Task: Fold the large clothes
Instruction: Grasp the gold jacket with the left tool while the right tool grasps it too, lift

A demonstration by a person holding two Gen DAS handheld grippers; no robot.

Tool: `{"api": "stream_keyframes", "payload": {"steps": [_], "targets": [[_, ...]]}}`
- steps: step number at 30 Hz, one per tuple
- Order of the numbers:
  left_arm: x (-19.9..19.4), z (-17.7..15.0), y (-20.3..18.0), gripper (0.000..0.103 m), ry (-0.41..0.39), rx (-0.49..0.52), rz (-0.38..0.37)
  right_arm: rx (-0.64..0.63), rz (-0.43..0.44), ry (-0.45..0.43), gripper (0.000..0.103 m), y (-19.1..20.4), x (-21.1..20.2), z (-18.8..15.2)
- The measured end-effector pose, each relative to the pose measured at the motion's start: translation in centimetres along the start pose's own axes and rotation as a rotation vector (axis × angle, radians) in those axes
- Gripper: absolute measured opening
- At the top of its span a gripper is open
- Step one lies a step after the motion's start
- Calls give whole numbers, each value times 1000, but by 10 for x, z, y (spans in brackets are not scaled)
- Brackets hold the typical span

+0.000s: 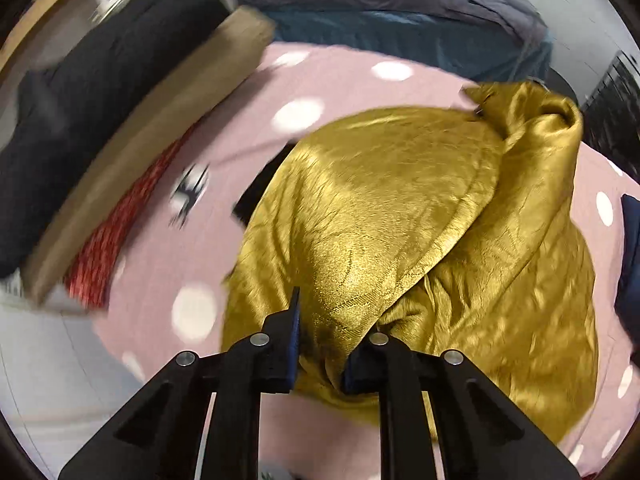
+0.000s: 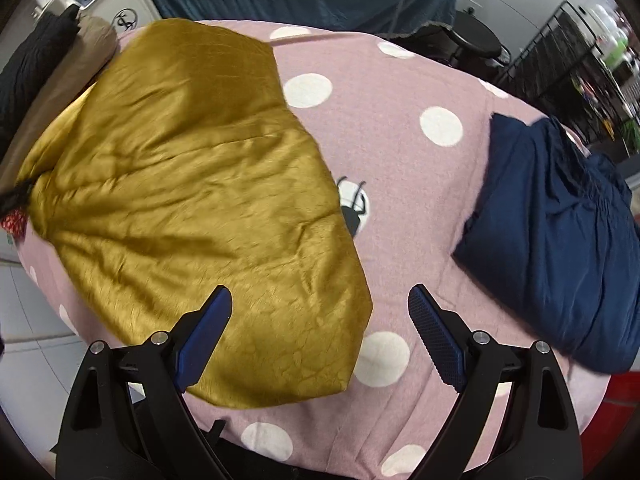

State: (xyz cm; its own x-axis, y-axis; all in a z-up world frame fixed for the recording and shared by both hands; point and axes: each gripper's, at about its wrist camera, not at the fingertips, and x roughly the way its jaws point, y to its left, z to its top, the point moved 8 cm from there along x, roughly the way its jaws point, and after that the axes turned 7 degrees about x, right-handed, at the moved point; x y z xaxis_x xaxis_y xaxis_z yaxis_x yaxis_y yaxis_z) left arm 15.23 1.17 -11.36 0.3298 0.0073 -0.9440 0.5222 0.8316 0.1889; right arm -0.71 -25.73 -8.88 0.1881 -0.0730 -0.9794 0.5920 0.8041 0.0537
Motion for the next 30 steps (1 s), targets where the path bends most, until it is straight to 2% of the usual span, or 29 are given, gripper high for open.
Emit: {"api": "stream_keyframes", "payload": {"steps": [6, 8, 10, 12, 17, 19, 20, 22, 23, 24, 25, 27, 29, 30], "targets": [[14, -128, 51, 13, 192, -186, 67, -68, 86, 5, 89, 42, 12, 29], [21, -166, 59, 12, 254, -236, 89, -60, 170, 23, 89, 62, 18, 46], [24, -188, 61, 12, 277, -265, 88, -45, 251, 39, 89, 82, 24, 62], [30, -202, 61, 13, 296, -277, 95, -14, 273, 36, 89, 91, 34, 78], [39, -225, 63, 12, 328, -331, 98, 120, 212, -33, 89, 81, 71, 132], [40, -221, 65, 12, 317, -332, 96, 44, 142, 13, 89, 83, 101, 133], [39, -218, 66, 12, 313, -335, 95, -8, 101, 76, 89, 85, 118, 127], [36, -218, 67, 12, 306, -346, 92, -62, 116, 156, 88, 90, 139, 106], [35, -216, 68, 12, 299, -352, 93, -82, 134, 170, 74, 92, 145, 96], [32, -212, 67, 12, 288, -352, 95, -103, 133, 171, 33, 91, 148, 87], [29, -210, 68, 12, 278, -346, 100, -122, 106, 170, 17, 87, 151, 77], [24, -199, 64, 12, 250, -317, 115, -87, 117, 122, 9, 75, 142, 71], [17, -180, 58, 11, 211, -269, 127, -39, 158, 34, 7, 60, 117, 78], [14, -172, 55, 11, 195, -255, 129, -22, 152, -14, 6, 49, 101, 85]]}}
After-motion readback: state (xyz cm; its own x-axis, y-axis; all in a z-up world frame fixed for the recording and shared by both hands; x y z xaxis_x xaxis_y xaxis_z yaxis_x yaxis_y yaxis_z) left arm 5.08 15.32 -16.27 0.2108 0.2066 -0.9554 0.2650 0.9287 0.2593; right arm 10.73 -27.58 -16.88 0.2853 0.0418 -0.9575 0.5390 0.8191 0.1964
